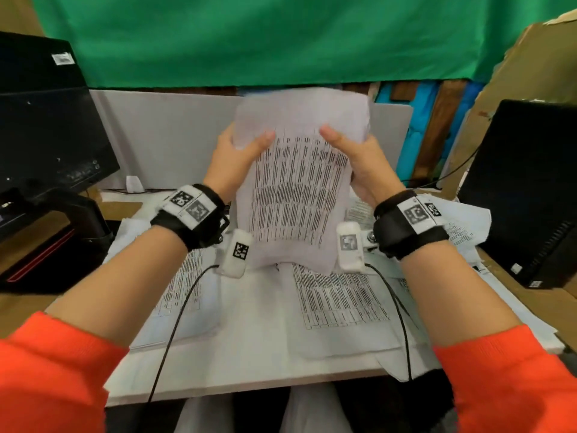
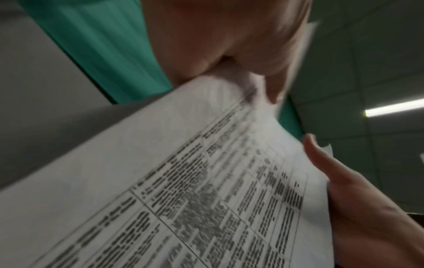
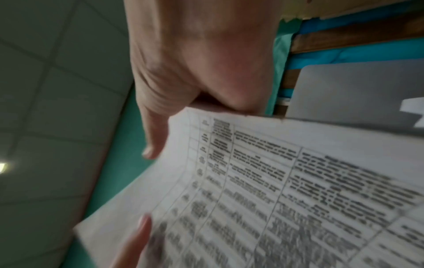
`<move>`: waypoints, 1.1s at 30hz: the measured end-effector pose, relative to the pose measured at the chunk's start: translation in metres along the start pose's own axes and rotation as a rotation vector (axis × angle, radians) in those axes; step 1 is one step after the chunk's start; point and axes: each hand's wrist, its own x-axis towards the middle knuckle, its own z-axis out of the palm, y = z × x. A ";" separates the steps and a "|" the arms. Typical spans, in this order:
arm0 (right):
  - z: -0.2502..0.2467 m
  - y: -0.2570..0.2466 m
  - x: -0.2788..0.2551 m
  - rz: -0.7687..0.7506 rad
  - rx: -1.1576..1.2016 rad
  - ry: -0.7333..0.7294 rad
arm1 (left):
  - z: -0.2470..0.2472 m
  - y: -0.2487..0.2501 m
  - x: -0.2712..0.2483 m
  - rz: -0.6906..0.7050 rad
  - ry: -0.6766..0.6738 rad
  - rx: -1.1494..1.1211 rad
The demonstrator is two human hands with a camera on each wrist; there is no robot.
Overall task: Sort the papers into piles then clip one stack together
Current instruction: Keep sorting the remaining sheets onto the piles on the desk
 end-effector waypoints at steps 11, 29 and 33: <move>-0.020 0.041 -0.018 0.202 -0.175 -0.024 | -0.021 -0.037 -0.014 -0.311 -0.217 0.176; -0.051 0.123 -0.053 0.516 0.039 0.159 | -0.014 -0.111 -0.033 -0.509 0.043 0.185; -0.043 0.130 -0.054 0.664 -0.045 0.073 | -0.003 -0.141 -0.037 -0.836 -0.145 0.197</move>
